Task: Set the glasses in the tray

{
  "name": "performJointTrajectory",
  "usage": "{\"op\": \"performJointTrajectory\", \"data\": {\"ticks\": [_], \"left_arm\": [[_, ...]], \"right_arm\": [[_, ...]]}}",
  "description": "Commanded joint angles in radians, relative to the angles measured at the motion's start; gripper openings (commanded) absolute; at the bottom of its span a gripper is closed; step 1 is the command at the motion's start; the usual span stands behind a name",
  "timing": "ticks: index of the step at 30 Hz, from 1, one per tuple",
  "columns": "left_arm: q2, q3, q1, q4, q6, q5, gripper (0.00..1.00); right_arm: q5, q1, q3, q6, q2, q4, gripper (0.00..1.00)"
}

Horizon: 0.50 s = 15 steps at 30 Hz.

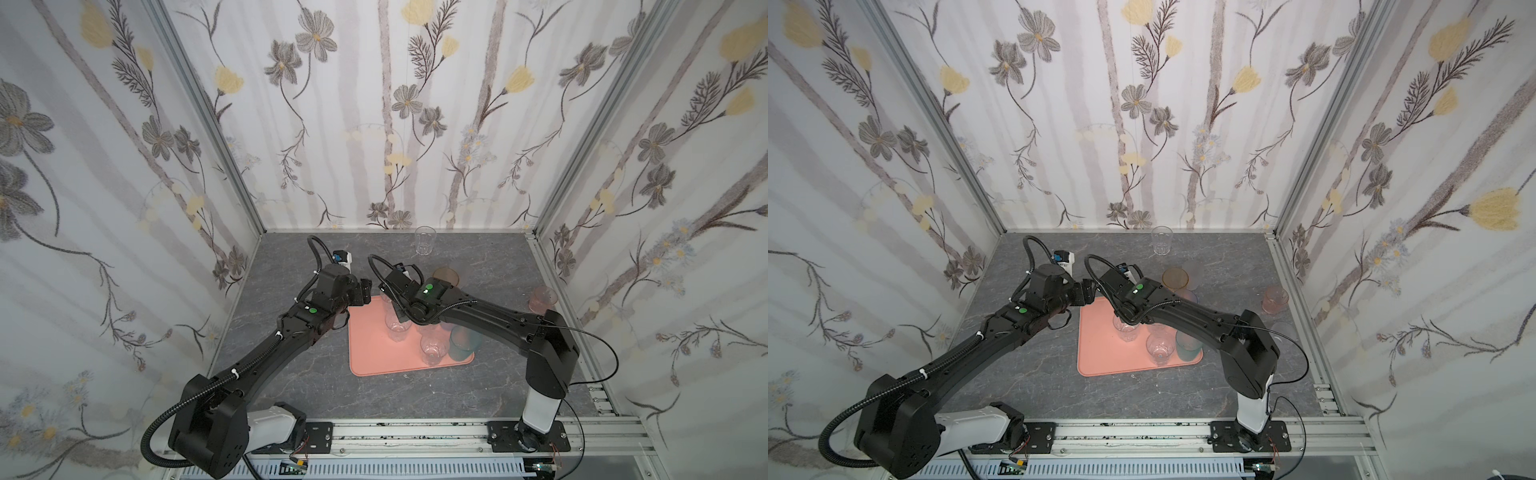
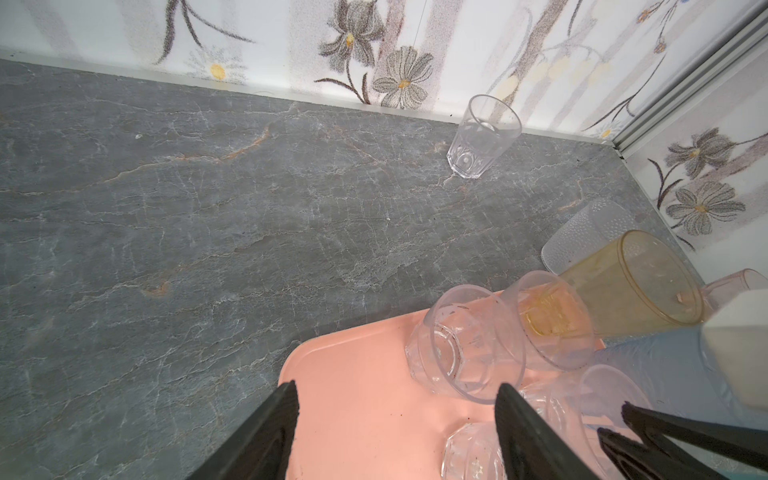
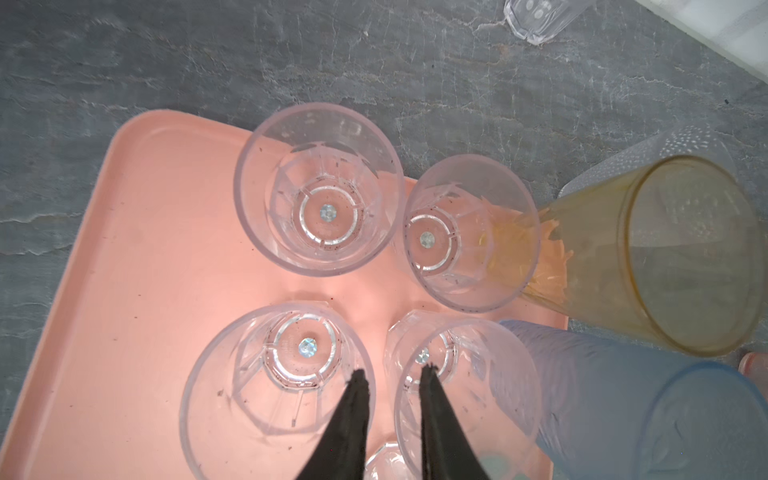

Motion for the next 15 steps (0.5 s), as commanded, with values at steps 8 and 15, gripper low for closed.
{"op": "performJointTrajectory", "data": {"ticks": [8, 15], "left_arm": [[0.001, 0.013, 0.001, 0.024, 0.002, -0.035, 0.77], [-0.011, 0.019, 0.0, 0.022, -0.003, -0.052, 0.77]], "right_arm": [[-0.016, -0.006, 0.005, 0.034, -0.076, 0.141, 0.26], [-0.029, -0.043, 0.02, 0.02, -0.097, 0.22, 0.35]]}}
